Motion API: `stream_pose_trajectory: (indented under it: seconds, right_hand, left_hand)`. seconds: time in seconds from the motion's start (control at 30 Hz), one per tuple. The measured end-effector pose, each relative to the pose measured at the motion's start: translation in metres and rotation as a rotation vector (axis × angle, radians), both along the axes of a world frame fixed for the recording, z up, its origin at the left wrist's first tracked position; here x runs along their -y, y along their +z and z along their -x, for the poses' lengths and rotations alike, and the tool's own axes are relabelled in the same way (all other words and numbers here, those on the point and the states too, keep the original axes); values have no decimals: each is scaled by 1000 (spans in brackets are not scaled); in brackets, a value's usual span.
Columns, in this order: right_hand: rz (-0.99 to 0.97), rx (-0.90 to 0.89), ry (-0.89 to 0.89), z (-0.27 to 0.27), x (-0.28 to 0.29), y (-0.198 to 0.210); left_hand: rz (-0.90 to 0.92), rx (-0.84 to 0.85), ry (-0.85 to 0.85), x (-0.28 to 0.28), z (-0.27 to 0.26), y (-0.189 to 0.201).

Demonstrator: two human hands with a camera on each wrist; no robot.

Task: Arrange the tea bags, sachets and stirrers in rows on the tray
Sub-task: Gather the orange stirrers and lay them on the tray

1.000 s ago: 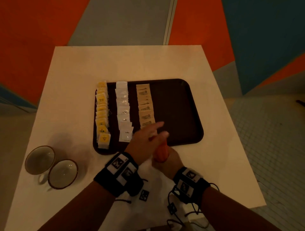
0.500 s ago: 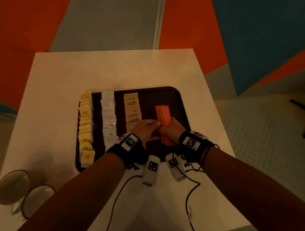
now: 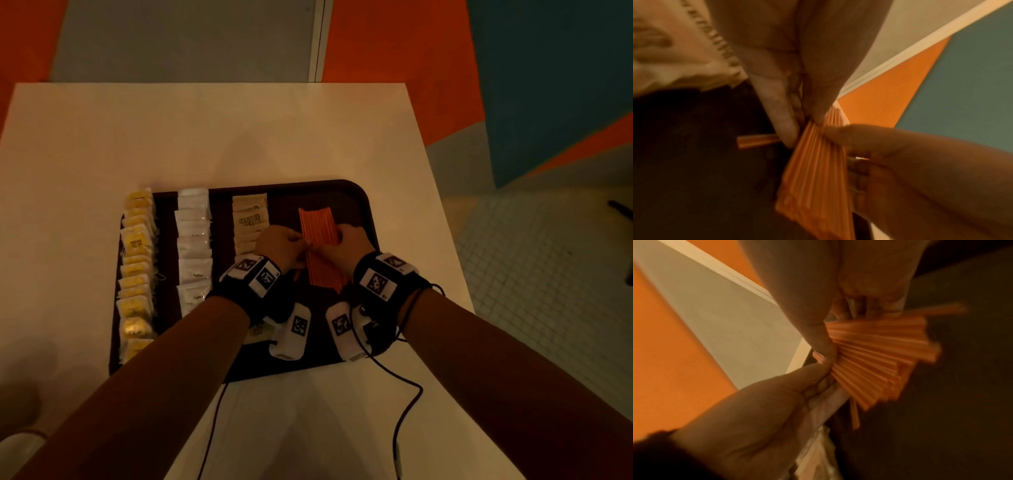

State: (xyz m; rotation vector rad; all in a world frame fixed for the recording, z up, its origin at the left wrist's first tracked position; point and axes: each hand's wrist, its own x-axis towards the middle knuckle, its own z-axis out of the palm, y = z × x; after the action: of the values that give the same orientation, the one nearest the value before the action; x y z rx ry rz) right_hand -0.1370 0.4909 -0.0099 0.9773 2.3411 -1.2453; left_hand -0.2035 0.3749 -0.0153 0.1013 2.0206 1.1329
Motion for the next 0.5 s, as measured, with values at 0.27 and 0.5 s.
stream_pose_trajectory:
  seconds: [0.27, 0.5]
  right_hand:
    - [-117, -24, 0, -10, -17, -1]
    - [-184, -33, 101, -25, -18, 2]
  left_hand:
    - [228, -286, -193, 0, 4, -2]
    - [336, -436, -371, -1, -3, 2]
